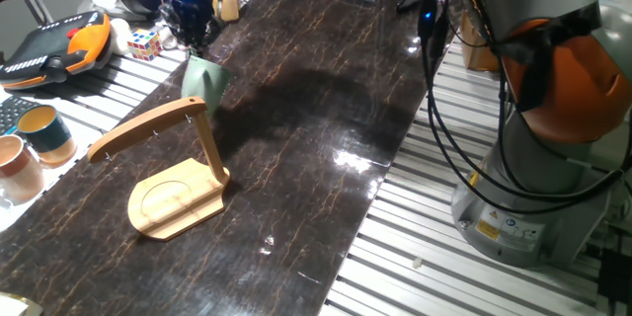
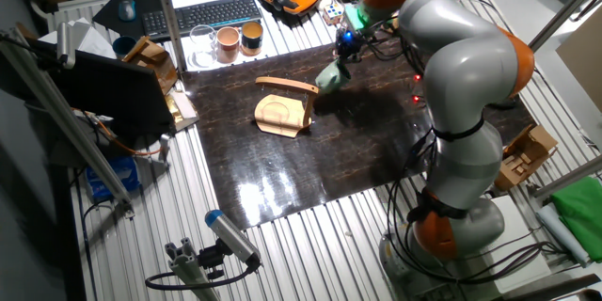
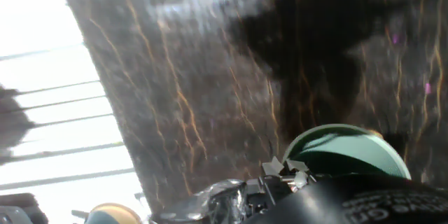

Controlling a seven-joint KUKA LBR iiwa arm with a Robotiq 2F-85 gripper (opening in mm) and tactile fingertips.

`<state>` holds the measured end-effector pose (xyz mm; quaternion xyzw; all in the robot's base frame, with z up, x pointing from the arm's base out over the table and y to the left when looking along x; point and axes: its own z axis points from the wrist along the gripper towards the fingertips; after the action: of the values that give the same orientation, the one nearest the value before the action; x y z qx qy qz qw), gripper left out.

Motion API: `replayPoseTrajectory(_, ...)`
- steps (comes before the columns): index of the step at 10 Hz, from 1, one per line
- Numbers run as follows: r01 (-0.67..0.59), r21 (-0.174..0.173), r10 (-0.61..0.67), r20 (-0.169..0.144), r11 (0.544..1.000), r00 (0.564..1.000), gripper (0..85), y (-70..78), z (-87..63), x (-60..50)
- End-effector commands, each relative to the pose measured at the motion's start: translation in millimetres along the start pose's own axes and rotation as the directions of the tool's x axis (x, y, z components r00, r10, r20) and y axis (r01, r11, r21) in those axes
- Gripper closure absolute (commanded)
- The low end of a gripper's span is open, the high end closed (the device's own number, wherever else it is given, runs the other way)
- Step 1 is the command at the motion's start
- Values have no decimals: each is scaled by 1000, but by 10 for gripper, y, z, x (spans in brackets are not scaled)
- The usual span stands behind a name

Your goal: Take the cup off the cup rack

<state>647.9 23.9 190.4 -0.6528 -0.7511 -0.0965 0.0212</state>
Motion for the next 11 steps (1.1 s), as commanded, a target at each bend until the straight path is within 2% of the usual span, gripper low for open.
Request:
replayPoseTrajectory(1,60,4,-60,79,998,995,840,-8,10,-18)
replayPoseTrajectory(4,135,10,-135,156,991,978,840,-10,47,-89)
replayPoseTrajectory(7,183,18,-181,252,983,951,840,-20,82,-187)
replayPoseTrajectory(11,142,6,-136,326,990,936,840,-50,153,-283)
